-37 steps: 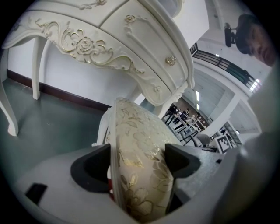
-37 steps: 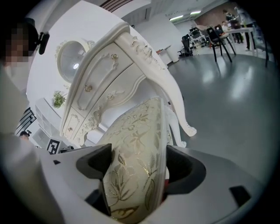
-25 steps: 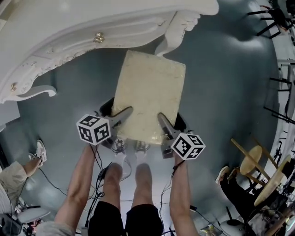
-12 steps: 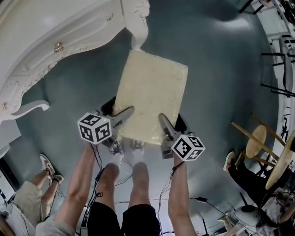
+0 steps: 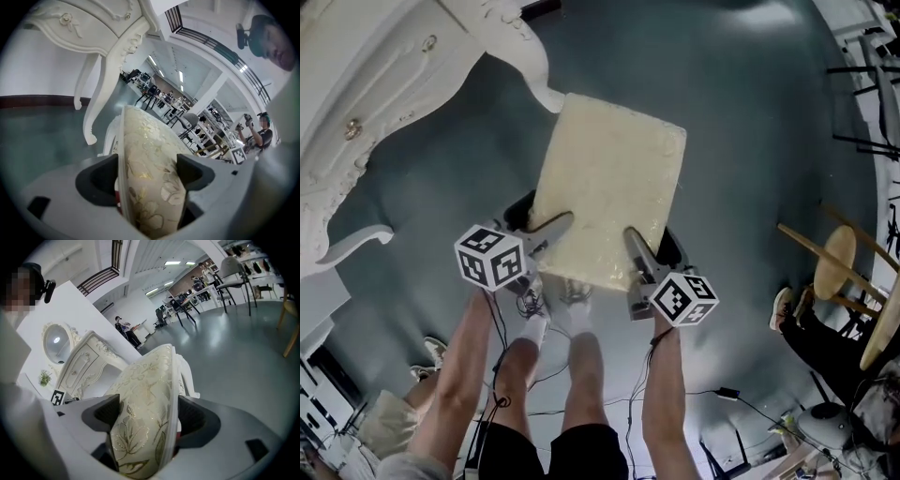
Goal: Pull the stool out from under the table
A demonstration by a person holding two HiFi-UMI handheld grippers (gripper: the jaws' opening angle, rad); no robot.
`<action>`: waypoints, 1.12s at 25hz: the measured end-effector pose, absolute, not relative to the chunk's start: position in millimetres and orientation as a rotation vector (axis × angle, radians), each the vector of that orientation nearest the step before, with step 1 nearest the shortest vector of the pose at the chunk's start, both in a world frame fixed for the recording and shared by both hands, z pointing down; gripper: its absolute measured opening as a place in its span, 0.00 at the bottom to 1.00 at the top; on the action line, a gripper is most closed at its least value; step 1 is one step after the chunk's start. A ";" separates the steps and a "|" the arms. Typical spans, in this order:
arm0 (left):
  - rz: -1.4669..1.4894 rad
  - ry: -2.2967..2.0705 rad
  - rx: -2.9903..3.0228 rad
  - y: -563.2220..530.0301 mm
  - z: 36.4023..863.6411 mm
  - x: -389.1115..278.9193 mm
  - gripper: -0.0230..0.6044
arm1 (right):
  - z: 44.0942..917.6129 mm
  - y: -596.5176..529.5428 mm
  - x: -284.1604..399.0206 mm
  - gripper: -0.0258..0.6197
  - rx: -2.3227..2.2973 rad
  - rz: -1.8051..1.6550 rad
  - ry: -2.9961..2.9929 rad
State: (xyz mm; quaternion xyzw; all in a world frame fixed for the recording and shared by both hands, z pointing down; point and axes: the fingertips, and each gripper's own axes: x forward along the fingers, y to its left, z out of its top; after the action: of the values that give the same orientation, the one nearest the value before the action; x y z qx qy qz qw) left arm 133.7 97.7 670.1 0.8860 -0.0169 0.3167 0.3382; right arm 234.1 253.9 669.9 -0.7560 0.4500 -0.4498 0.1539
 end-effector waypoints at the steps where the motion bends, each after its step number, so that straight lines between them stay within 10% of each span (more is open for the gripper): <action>1: 0.832 -0.039 2.310 99.3 674.1 136.5 0.66 | 674.4 256.0 236.0 0.64 -2.166 -1.289 1.282; 28: 0.880 0.016 2.296 137.0 728.1 92.3 0.66 | 728.2 293.8 182.3 0.64 -2.138 -1.336 1.253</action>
State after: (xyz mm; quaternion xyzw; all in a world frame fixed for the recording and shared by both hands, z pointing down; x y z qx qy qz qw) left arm 92.3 137.0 728.1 0.8799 0.0062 0.3374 0.3346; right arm 182.3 293.8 728.2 -0.7493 0.4392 -0.4684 0.1623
